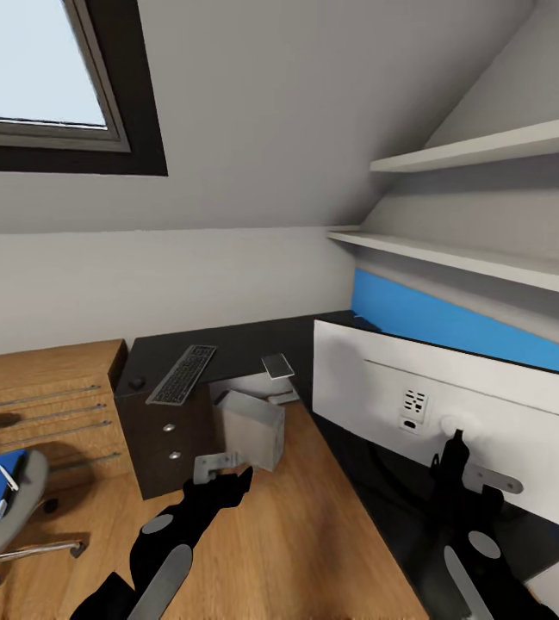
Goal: In the bedroom, organize the workspace by keeping the computer under the desk, ensuring the monitor is on the desk, placing the keyboard on the desk next to the monitor, placing the mouse on the desk next to the keyboard, moving the folder from the swivel chair onto the desk next to the mouse, stacking the notebook on top of the folder with the pen on top of the notebook, and positioning the swivel chair next to the desk.
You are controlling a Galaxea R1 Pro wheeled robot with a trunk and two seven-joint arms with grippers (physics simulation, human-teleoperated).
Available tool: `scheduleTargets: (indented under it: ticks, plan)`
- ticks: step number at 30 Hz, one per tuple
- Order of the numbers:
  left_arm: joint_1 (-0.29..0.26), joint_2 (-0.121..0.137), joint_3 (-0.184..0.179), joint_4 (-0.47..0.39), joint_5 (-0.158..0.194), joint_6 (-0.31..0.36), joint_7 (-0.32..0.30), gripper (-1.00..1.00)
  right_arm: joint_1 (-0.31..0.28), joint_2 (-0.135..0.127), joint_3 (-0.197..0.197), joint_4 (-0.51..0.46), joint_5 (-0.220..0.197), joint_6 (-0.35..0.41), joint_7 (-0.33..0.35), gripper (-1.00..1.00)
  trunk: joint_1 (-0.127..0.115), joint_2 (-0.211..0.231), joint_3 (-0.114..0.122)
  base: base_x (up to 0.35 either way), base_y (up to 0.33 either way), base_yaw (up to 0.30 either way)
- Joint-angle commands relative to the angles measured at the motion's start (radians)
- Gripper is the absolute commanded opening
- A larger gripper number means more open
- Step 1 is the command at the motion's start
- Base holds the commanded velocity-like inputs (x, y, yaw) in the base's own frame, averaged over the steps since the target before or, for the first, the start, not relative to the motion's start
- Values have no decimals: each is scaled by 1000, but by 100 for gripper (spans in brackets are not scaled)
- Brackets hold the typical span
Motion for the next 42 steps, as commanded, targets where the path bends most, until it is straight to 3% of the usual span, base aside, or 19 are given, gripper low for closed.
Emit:
scheduleTargets:
  ticks: [1, 10, 42]
  plan:
    - [-1, 1, -2, -2, 10, 1, 10, 100, -1, -1, 3, 20, -29, -5, -9, -100, 0, -1, -2, -334, 0, 0]
    - [-1, 1, 0, -1, 8, 1, 10, 100, -1, -1, 5, 21, -29, -4, -9, -100, 0, -1, -2, -132, -70, 53]
    - [-1, 1, -2, -1, 9, 2, 10, 100, -1, -1, 27, 22, -28, -3, -9, -100, 0, -1, -4, -59, -121, 238]
